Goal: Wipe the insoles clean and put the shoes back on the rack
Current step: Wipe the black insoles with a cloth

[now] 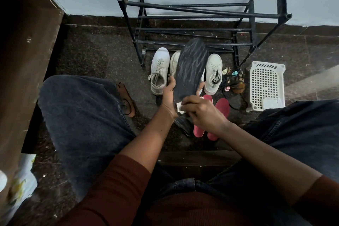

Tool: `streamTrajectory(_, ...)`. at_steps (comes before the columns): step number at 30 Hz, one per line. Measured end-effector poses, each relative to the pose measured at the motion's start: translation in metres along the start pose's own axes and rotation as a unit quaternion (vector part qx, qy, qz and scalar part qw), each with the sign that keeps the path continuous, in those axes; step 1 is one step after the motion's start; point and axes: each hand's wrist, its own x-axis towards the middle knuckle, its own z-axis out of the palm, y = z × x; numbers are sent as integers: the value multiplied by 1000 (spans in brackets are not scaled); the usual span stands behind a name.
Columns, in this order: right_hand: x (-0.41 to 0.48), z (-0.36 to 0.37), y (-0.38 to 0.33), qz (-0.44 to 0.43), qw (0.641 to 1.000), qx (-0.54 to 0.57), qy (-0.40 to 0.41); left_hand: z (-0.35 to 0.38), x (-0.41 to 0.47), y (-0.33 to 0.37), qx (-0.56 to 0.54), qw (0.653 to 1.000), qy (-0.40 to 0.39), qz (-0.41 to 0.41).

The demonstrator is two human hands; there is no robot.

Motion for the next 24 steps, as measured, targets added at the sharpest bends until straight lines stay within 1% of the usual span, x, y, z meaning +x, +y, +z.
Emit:
streamTrajectory(2,10,-4,12,39,998,-20,43,3,0,-3,12,1000,-4,-8)
streamTrajectory(4,22,-5,20,83,992,-35,91,3,1,-6,1,1000,-5,-2)
streamTrajectory(6,29,-2,18,109,988,-27,107,2,0,-6,-11,1000,1,2)
streamTrajectory(9,19,10,1,60,993,8,96,0,-3,-3,17,1000,-12,11)
streamTrajectory(11,4,14,-7,29,997,27,61,1,-3,1,8,1000,-10,22)
streamTrajectory(13,-5,12,-7,14,999,23,24,0,-2,2,-9,1000,-6,14)
streamTrajectory(15,-2,7,1,29,999,4,27,1,-1,1,-5,1000,2,9)
streamTrajectory(17,9,2,11,74,995,-17,72,3,0,0,20,1000,5,11)
streamTrajectory(19,21,0,18,128,985,-32,114,3,1,-2,15,999,12,29)
streamTrajectory(20,26,1,19,148,981,-37,123,3,2,-2,10,999,13,37)
streamTrajectory(22,27,7,15,158,979,-43,118,0,3,0,24,999,16,43)
streamTrajectory(24,18,15,6,135,984,-22,111,-2,2,3,28,998,26,48)
